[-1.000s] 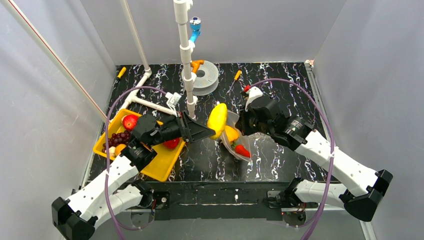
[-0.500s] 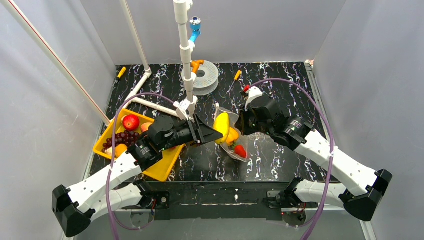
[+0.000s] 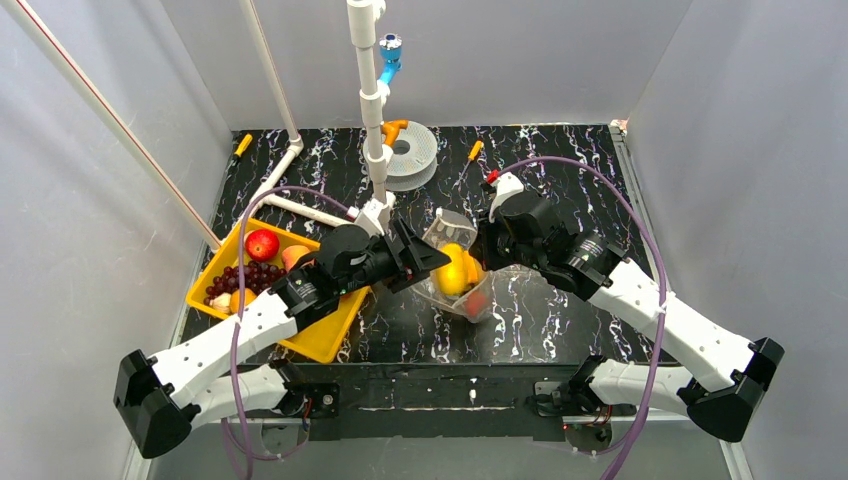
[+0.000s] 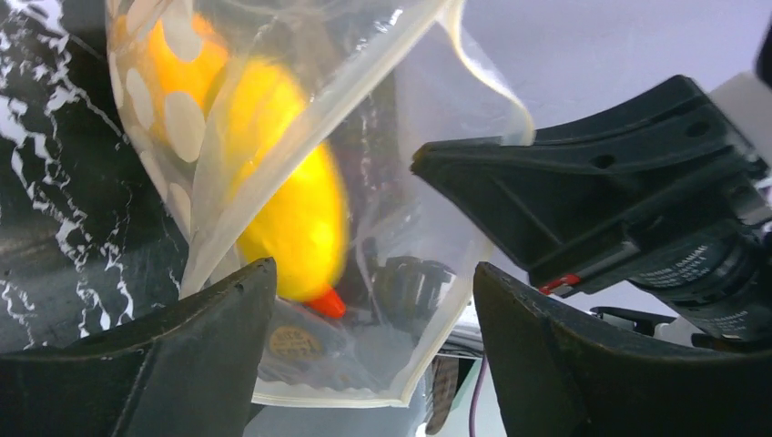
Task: Place the food in the zip-top bag and seal the zipper
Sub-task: Place the fake fruit in the zipper food storage bag.
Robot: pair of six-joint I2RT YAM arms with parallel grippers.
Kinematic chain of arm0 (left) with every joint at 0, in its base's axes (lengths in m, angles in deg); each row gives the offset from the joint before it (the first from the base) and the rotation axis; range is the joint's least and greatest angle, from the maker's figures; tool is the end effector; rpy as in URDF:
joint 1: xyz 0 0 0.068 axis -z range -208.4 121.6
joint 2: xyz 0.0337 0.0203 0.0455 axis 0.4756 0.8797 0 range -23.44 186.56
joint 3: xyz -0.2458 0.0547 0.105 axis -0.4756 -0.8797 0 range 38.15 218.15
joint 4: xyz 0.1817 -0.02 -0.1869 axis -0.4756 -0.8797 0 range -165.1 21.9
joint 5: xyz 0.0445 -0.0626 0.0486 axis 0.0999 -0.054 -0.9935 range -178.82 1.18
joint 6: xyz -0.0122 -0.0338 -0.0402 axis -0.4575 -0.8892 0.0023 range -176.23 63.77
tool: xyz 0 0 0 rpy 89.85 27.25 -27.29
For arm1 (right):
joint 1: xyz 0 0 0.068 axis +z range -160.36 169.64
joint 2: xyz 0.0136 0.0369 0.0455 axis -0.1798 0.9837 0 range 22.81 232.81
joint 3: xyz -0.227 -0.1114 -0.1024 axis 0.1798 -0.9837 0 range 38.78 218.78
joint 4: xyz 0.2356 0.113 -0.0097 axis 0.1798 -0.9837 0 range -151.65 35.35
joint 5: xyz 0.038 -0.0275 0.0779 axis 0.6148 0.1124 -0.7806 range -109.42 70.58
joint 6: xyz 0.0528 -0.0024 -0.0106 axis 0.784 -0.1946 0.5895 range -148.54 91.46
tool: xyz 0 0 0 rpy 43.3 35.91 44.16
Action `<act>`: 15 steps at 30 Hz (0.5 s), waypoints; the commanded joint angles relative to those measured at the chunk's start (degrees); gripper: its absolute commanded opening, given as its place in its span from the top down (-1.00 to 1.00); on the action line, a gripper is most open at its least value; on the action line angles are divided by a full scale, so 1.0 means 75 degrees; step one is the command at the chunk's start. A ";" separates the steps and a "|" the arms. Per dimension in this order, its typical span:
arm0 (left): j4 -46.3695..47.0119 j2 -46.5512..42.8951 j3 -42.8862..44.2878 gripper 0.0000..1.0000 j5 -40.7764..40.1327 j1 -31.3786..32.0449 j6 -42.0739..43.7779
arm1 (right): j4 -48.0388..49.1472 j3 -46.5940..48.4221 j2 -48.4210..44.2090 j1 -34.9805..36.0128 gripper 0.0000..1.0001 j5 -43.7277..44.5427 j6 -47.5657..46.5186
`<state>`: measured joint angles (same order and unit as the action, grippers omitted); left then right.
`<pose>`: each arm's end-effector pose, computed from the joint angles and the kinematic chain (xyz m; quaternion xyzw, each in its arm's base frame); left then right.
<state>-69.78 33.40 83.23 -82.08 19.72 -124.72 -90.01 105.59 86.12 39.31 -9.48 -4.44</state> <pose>0.1531 -0.1769 0.3179 -0.1027 0.7777 -0.5505 0.2857 0.1568 0.1751 0.3667 -0.1516 0.8585 0.2300 0.4326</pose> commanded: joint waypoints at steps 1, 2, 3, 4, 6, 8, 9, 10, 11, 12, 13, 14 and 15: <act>0.0170 0.0039 0.0636 -0.59 0.0142 0.0007 0.0586 | 0.0361 0.0118 -0.0113 0.0034 0.97 -0.0041 0.0074; 0.0172 0.0011 0.0625 -0.64 0.0166 0.0006 0.0668 | 0.0361 0.0097 -0.0114 0.0034 0.97 -0.0029 0.0072; 0.0293 -0.0042 0.0592 -0.68 0.0226 0.0008 0.0751 | 0.0373 0.0071 -0.0120 0.0034 0.97 -0.0016 0.0072; 0.0484 -0.0093 0.0547 -0.72 0.0306 0.0015 0.0893 | 0.0385 0.0049 -0.0121 0.0034 0.97 -0.0005 0.0079; 0.0699 -0.0283 0.0480 -0.74 0.0494 0.0010 0.1235 | 0.0375 0.0039 -0.0124 0.0034 0.97 0.0008 0.0070; 0.0713 -0.0504 0.0479 -0.75 0.0601 0.0014 0.1744 | 0.0379 0.0012 -0.0136 0.0034 0.97 0.0042 0.0064; 0.0640 -0.0627 0.0517 -0.75 0.0636 0.0007 0.2080 | 0.0382 0.0001 -0.0133 0.0034 0.97 0.0049 0.0062; 0.0437 -0.0746 0.0587 -0.75 0.0645 0.0006 0.2394 | 0.0377 -0.0010 -0.0153 0.0034 0.97 0.0059 0.0053; 0.0297 -0.0889 0.0663 -0.75 0.0621 0.0008 0.2717 | 0.0369 -0.0018 -0.0166 0.0034 0.97 0.0073 0.0046; -0.0105 -0.1007 0.0777 -0.75 0.0587 0.0006 0.3120 | 0.0361 -0.0022 -0.0179 0.0034 0.97 0.0087 0.0044; -0.0436 -0.1157 0.0924 -0.75 0.0544 0.0006 0.3535 | 0.0363 -0.0041 -0.0191 0.0034 0.97 0.0093 0.0045; -0.0858 -0.1259 0.1102 -0.75 0.0496 0.0012 0.3934 | 0.0366 -0.0047 -0.0201 0.0034 0.97 0.0096 0.0045; -0.1411 -0.1361 0.1373 -0.75 0.0455 0.0007 0.4559 | 0.0356 -0.0059 -0.0223 0.0034 0.97 0.0095 0.0036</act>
<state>-70.87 26.69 87.42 -78.65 19.72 -105.38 -90.03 105.46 86.08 39.33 -9.42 -4.42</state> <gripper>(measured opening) 0.873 0.023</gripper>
